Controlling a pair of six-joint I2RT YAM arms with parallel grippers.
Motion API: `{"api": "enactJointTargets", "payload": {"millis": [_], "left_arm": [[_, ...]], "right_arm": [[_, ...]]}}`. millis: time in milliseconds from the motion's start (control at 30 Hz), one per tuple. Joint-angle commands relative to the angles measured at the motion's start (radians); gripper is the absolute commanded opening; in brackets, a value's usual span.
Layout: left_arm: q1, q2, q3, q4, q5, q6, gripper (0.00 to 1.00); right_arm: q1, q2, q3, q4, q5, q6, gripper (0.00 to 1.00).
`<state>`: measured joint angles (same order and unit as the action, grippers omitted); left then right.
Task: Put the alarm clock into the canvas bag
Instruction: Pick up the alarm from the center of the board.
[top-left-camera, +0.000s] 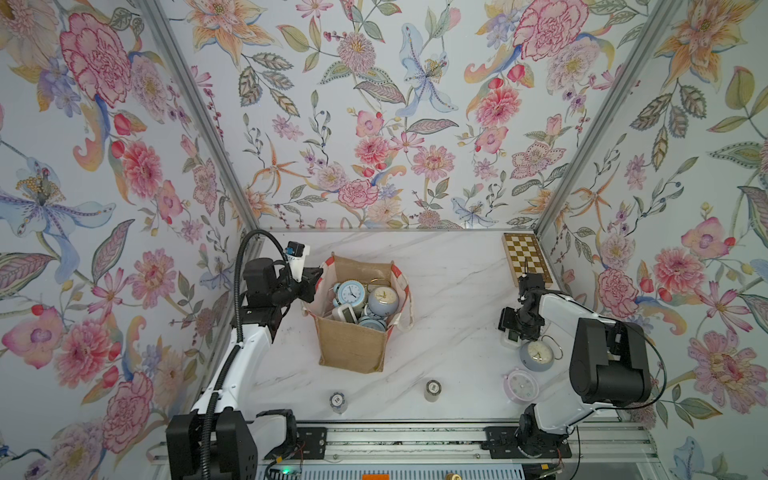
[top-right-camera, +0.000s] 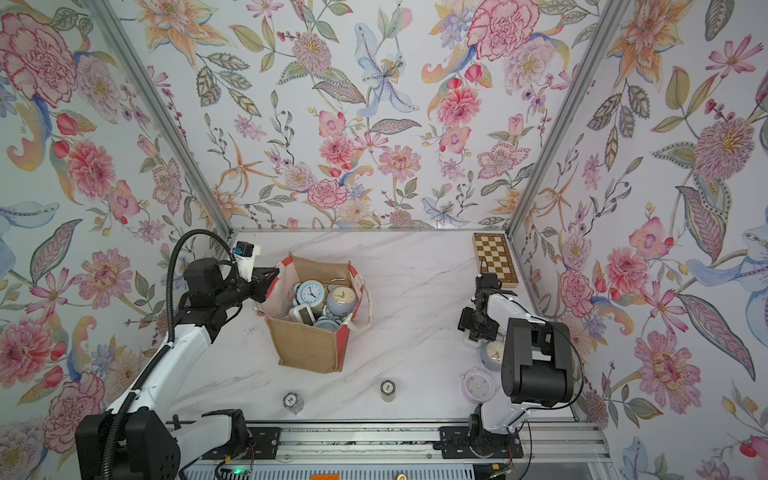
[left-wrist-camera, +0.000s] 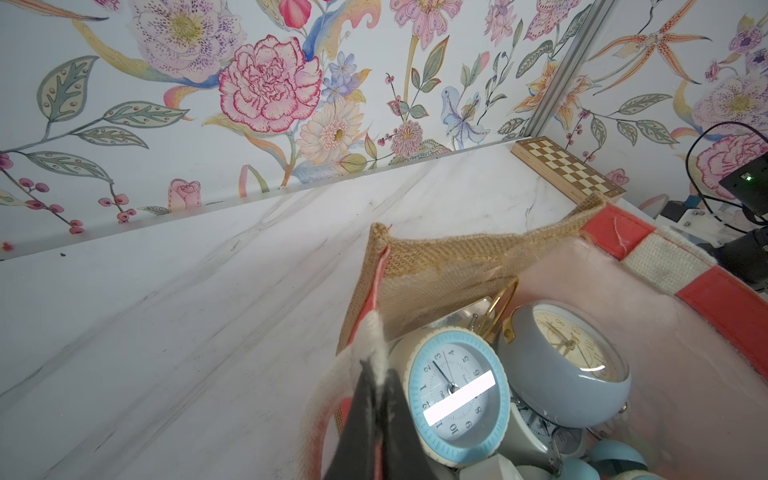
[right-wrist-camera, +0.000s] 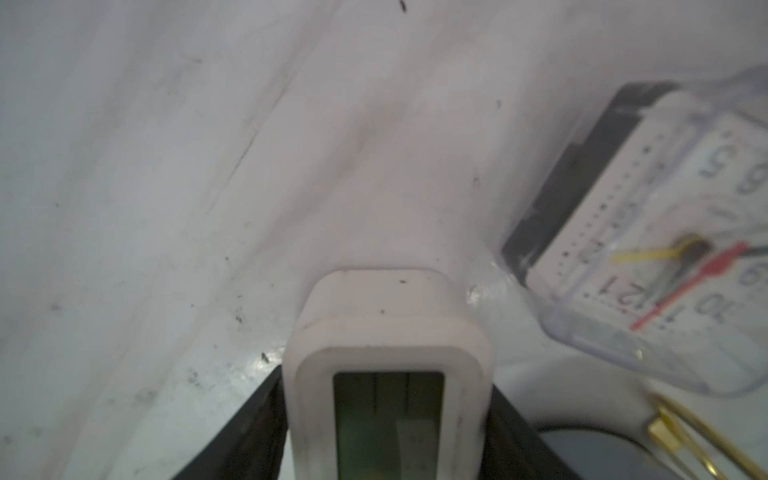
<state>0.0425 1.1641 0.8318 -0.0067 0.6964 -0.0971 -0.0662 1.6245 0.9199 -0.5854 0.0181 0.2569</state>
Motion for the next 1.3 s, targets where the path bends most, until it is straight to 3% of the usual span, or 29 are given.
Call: {"api": "enactJointTargets", "payload": {"millis": [0,233,467,833,1267], "left_arm": [[-0.006,-0.014,0.009,0.002,-0.008,-0.002,0.00],[-0.006,-0.016,0.009,0.002,-0.008,-0.002,0.00],[-0.007,-0.014,0.010,0.001,-0.008,-0.003,0.00],[-0.006,-0.012,0.010,0.003,-0.002,-0.006,0.00],[-0.005,-0.013,0.009,0.003,-0.006,-0.004,0.00]], "right_arm": [[0.017,0.007,0.006,-0.002,0.009,-0.004,0.63],[0.037,-0.016,0.022,-0.012,0.004,0.005,0.55],[0.113,-0.063,0.110,-0.053,-0.018,0.034,0.53],[0.341,-0.136,0.400,-0.064,-0.017,0.075,0.48],[0.698,-0.104,0.699,0.033,-0.034,-0.108,0.36]]}}
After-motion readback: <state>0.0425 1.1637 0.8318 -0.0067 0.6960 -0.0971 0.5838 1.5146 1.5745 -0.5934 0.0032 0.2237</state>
